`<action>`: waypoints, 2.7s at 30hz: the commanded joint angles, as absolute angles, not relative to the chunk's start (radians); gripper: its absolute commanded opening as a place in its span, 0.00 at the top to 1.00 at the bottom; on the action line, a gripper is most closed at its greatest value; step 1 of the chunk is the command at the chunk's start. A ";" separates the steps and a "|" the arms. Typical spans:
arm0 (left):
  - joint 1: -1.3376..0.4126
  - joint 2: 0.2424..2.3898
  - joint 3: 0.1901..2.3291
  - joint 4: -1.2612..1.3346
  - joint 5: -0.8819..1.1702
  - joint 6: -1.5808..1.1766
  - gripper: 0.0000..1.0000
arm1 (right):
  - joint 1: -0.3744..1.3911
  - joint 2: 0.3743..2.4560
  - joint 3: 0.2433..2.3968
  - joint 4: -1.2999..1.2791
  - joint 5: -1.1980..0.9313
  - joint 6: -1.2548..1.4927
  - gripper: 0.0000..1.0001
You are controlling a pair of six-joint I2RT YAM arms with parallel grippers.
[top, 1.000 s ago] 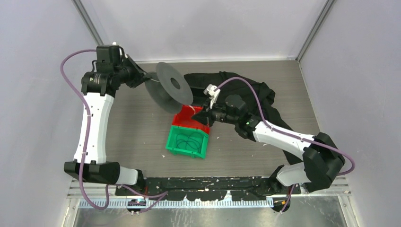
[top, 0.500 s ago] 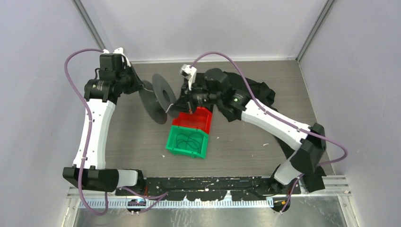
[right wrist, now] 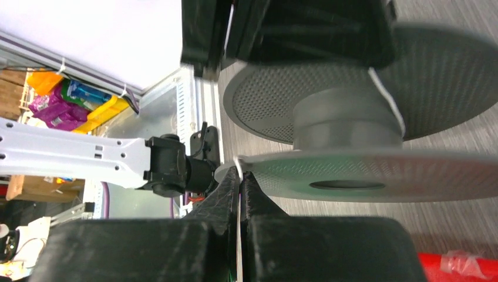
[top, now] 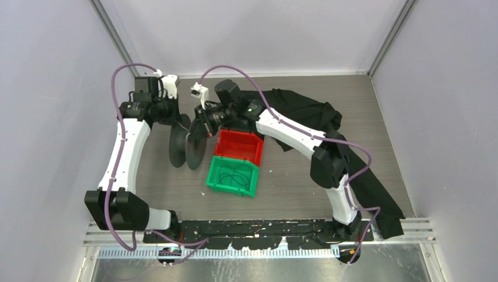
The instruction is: Wrap the cables
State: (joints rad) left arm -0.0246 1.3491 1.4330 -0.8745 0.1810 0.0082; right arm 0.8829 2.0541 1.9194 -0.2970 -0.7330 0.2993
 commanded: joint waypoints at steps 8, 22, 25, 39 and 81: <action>0.050 1.450 1.457 -0.870 0.474 0.362 1.00 | 0.817 2.196 2.117 -0.062 -0.720 0.482 0.99; 0.055 1.548 1.517 -0.994 0.644 0.717 1.00 | 0.689 2.374 2.292 0.043 -0.920 0.671 0.99; 0.055 1.571 1.537 -1.004 0.654 0.765 1.00 | 0.675 2.394 2.273 0.274 -0.999 0.890 0.99; 0.055 1.511 1.416 -0.929 0.633 0.965 1.00 | 0.632 2.428 2.238 0.795 -1.074 1.440 0.99; 0.378 1.466 1.009 -0.140 1.076 0.345 1.00 | 0.463 2.181 1.828 0.171 -0.999 0.817 1.00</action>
